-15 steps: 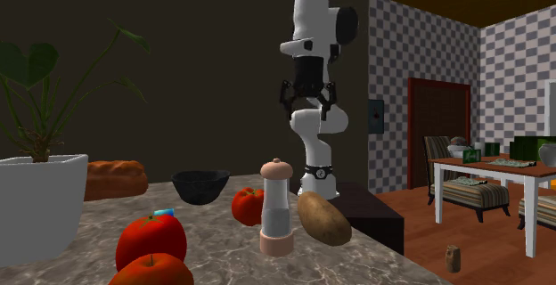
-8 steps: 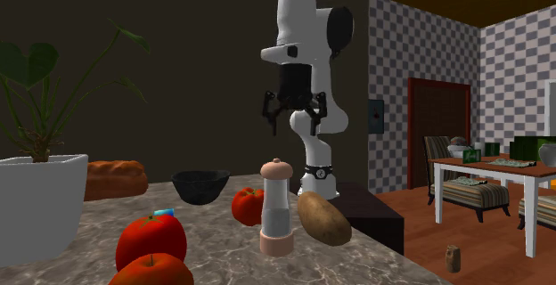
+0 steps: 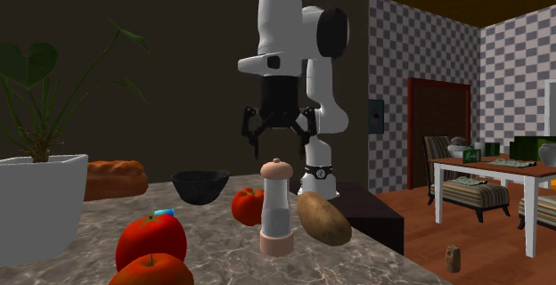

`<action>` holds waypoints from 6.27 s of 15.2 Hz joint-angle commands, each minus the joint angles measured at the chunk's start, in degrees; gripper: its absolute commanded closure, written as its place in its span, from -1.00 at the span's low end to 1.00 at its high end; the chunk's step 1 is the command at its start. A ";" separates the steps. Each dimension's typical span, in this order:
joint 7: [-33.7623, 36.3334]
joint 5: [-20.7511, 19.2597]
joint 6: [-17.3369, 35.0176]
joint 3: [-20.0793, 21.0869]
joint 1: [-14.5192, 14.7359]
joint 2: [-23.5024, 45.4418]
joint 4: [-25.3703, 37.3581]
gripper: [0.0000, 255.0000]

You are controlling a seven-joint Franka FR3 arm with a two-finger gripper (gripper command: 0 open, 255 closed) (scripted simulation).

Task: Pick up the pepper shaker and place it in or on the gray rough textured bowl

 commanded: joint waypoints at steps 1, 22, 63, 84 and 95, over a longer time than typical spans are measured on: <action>-0.36 0.27 1.27 -0.04 -0.20 1.11 -0.12 -1.00; -0.51 0.51 4.55 -0.01 -0.29 2.16 -2.37 1.00; -7.27 -2.70 -19.28 -3.69 -3.79 -10.35 9.51 1.00; -33.34 -8.02 -23.74 -18.07 -15.63 -17.84 9.04 1.00; -34.51 -8.68 -16.35 -19.39 -16.65 -18.49 1.26 1.00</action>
